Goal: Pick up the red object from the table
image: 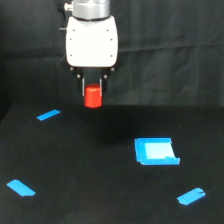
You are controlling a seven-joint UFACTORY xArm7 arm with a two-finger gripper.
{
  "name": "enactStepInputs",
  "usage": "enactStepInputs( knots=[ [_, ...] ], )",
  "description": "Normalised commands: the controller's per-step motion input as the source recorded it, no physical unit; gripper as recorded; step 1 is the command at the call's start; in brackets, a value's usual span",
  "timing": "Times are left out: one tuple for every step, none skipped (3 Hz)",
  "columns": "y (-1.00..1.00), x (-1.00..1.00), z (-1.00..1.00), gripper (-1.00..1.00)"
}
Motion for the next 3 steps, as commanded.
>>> enactStepInputs(
  knots=[
    [0.04, -0.04, 0.02, -1.00],
    [-0.05, -0.01, 0.15, -0.99],
    [-0.03, -0.03, 0.00, -0.99]
  ],
)
